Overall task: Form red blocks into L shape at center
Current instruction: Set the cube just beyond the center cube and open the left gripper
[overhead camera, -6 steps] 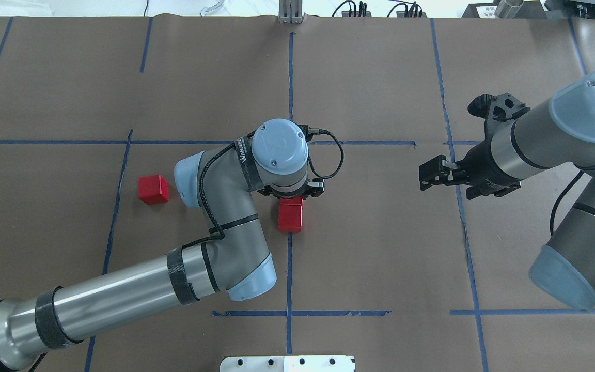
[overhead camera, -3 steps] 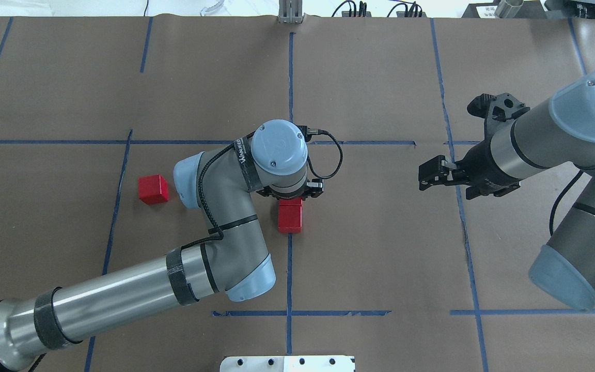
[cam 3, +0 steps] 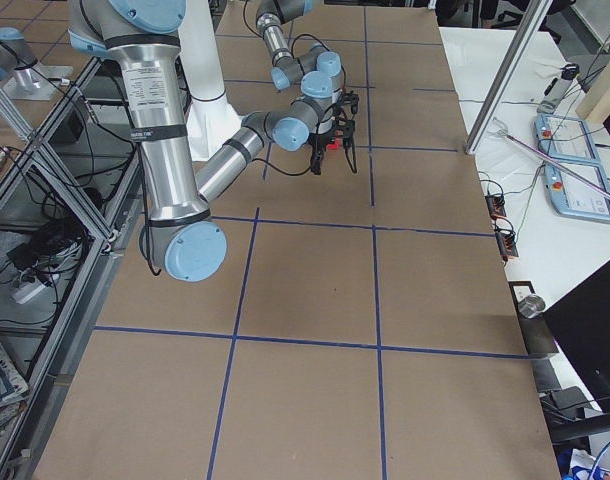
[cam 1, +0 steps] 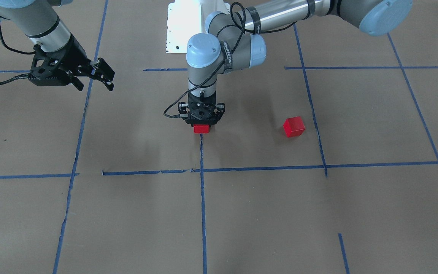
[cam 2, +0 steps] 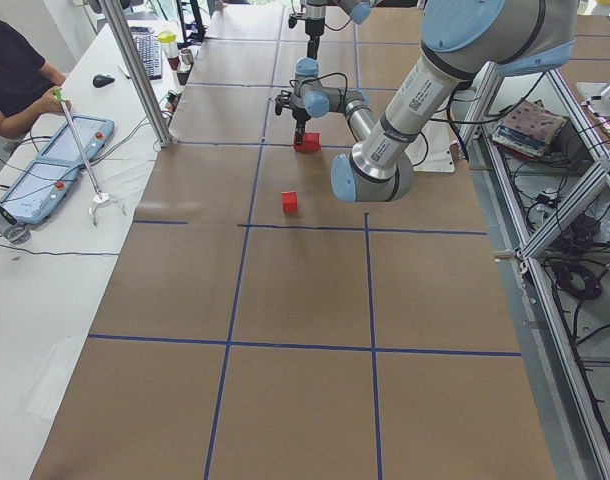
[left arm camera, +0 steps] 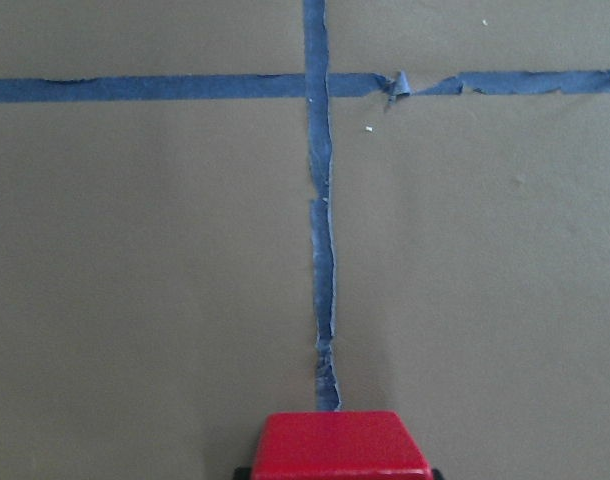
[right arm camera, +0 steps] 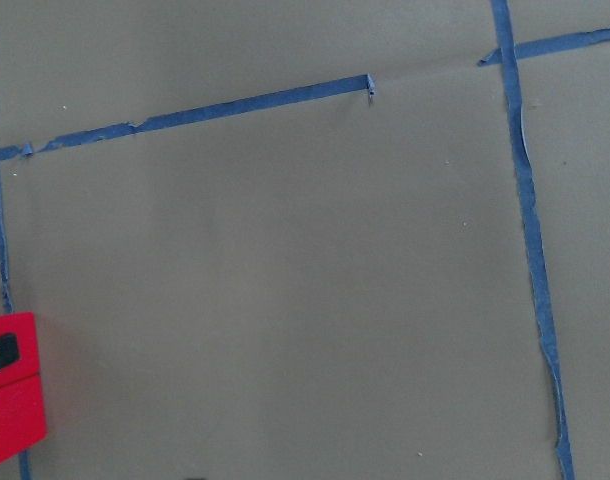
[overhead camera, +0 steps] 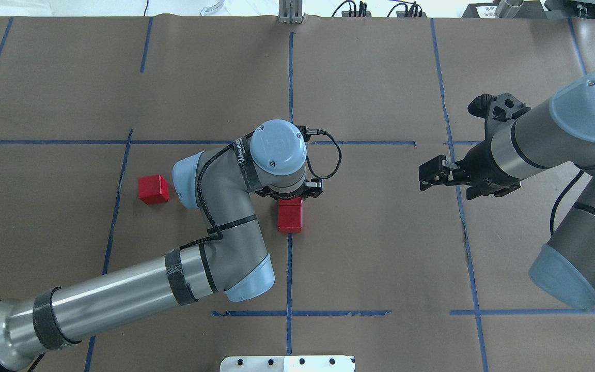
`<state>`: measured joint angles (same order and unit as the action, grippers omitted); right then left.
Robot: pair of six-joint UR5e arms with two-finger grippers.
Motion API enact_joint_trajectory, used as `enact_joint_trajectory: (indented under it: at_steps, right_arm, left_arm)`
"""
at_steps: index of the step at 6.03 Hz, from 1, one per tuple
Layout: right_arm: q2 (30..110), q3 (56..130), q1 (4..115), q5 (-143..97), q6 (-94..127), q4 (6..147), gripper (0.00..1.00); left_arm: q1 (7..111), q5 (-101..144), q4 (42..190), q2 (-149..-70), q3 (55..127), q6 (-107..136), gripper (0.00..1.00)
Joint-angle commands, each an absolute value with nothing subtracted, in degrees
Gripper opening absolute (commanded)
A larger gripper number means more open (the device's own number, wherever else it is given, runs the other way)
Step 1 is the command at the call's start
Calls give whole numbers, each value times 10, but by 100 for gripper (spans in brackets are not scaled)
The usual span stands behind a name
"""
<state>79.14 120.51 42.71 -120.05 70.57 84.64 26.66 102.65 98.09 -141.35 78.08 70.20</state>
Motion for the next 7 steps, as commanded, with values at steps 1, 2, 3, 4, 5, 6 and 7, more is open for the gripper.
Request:
enact_joint_trajectory:
  at_steps: [1,2,3,4,5,6,7]
  right_arm:
    - [790,1204,426,-1201,705,846,100]
    - [789,1203,426,-1201,705,846,100]
    - [788,1202,427,-1201,706,846,100]
    - [788,1202,427,-1201,705,846,100]
    - [789,1202,427,-1202,705,846,100]
    - [791,1202,428,-1202,705,846,100]
    - [795,1204,428,-1202,705,846,100]
  left_arm:
    - [266,1026,981,-1412,781,701,100]
    - [267,1026,981,-1412,783,701,100]
    - [271,1026,978,-1408,806,702,100]
    - [292,1028,957,-1391,851,701,100]
    - [301,1029,951,-1330,918,697,100]
    - [324,1033,950,-1285,965,696,100]
    - [339,1034,951,-1234,997,695,100]
